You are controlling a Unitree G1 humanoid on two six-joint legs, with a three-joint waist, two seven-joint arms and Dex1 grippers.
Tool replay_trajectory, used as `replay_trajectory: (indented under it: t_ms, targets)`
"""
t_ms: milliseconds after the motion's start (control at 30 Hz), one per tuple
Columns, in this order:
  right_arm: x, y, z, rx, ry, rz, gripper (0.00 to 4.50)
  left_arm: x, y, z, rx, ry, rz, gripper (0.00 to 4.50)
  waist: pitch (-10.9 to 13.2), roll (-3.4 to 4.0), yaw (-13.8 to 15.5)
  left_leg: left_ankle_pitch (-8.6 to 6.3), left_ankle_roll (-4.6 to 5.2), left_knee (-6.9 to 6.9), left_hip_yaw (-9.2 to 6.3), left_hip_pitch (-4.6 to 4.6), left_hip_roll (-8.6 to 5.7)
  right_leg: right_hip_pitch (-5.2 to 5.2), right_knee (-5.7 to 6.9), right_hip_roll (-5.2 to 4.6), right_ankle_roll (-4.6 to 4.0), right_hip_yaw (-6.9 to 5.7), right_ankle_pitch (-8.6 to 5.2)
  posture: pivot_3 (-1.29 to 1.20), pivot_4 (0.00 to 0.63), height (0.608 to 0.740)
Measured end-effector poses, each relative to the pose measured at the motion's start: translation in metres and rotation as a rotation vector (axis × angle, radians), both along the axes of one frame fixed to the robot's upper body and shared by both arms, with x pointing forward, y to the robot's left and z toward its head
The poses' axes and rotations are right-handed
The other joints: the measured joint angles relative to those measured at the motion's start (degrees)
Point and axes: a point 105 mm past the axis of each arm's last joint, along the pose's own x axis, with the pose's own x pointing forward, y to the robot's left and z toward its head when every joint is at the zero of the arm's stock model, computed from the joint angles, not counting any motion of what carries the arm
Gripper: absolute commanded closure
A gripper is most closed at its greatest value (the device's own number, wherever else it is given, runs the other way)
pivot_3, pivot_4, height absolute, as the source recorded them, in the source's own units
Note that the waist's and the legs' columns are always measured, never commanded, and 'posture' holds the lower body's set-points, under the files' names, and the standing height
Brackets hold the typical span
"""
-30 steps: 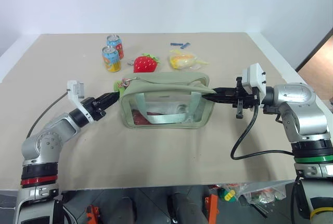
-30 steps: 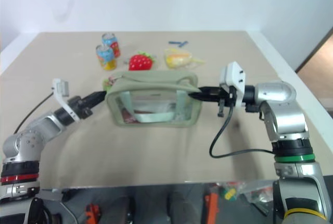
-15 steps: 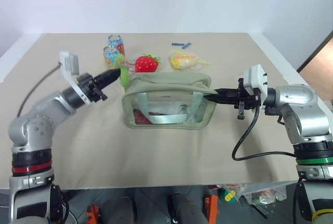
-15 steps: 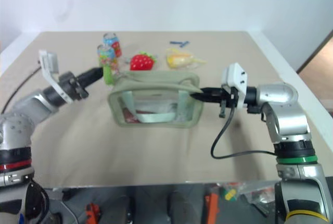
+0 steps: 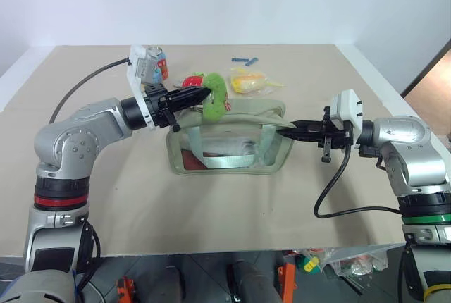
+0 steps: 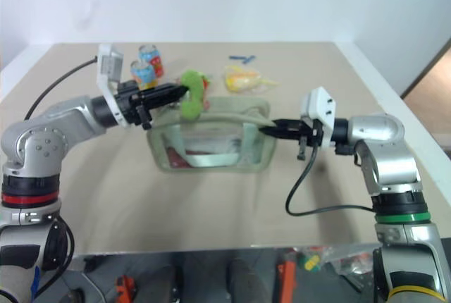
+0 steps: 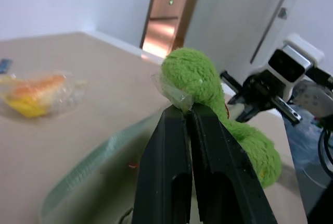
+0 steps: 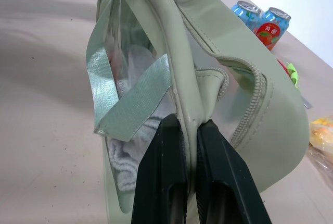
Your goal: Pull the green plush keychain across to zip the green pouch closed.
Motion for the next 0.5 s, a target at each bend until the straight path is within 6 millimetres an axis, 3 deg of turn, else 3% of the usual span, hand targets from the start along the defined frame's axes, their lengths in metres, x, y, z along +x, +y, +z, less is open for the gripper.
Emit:
replay_trajectory:
  t_ms: [67,100,333,467,500]
  targets:
    - [0.0,0.0,-0.001,0.001,0.002,-0.005,4.5,0.002,0.001,-0.003,0.026,0.004,0.008,4.47,0.0,0.0,0.0,0.0,0.0,0.01,0.0,0.0,0.0,0.0,0.0,0.0,0.01,0.0,0.0,0.0,0.15,0.74]
    - [0.0,0.0,-0.001,0.002,0.0,-0.006,4.5,0.003,0.001,-0.003,0.033,0.003,0.01,3.83,0.0,0.0,0.0,0.0,0.0,0.02,0.0,0.0,0.0,0.01,0.0,0.0,0.01,0.0,0.01,0.0,0.15,0.74]
    - [0.0,0.001,0.0,0.002,-0.006,-0.007,4.5,0.001,0.012,0.003,0.103,-0.023,0.01,1.54,0.0,0.0,-0.1,0.0,0.0,-0.01,-0.01,-0.01,0.0,-0.02,0.0,0.0,-0.02,-0.01,-0.01,0.0,0.15,0.74]
    - [0.0,0.001,0.0,0.002,-0.005,-0.006,4.5,-0.003,0.041,-0.001,0.239,-0.056,0.076,0.13,0.0,0.01,-0.3,0.0,0.0,-0.08,0.01,0.0,0.01,-0.07,0.01,0.01,-0.07,0.01,-0.05,0.0,0.15,0.74]
    - [0.0,0.001,0.0,0.002,-0.007,-0.006,4.5,-0.005,0.049,-0.003,0.265,-0.062,0.093,0.04,0.0,0.01,-0.3,0.0,0.0,-0.08,0.0,-0.01,0.01,-0.07,0.01,0.0,-0.07,-0.01,-0.06,0.0,0.15,0.74]
